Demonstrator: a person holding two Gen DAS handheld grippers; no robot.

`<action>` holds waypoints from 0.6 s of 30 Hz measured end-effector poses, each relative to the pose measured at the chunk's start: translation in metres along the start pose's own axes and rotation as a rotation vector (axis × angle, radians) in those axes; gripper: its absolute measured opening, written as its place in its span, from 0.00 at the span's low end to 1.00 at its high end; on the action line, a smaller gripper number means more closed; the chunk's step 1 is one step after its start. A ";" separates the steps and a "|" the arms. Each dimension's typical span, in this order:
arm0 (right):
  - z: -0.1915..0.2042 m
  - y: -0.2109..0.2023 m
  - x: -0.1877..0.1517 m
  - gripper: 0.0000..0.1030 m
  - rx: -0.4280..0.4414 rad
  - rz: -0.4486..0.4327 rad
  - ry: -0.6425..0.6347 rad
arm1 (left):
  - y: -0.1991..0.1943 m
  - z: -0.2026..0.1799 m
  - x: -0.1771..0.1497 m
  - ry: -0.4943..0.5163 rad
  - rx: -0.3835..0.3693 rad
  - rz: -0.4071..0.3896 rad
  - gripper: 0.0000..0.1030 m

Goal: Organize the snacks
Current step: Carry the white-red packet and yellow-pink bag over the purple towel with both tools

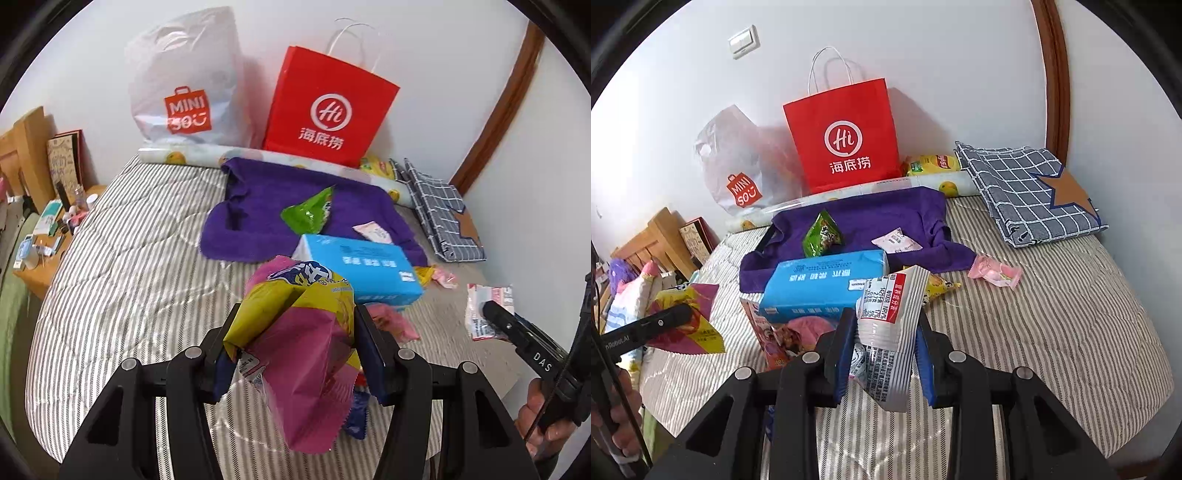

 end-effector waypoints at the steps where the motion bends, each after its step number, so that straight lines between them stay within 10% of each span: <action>1: 0.001 0.000 0.001 0.28 0.001 -0.003 -0.001 | 0.001 -0.003 0.002 0.006 -0.007 0.000 0.55; 18: 0.007 0.019 0.051 0.28 -0.001 -0.055 -0.035 | 0.030 -0.026 0.052 0.068 -0.058 -0.005 0.55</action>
Point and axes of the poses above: each gripper's, at about its wrist camera, not at the fingertips, and y roughly the way its jaws point, z to its left, x to its top, the point moved 4 cm from there along y, roughly the way its jaws point, and after that the axes turned 13 degrees about -x, right-handed, at the moved point
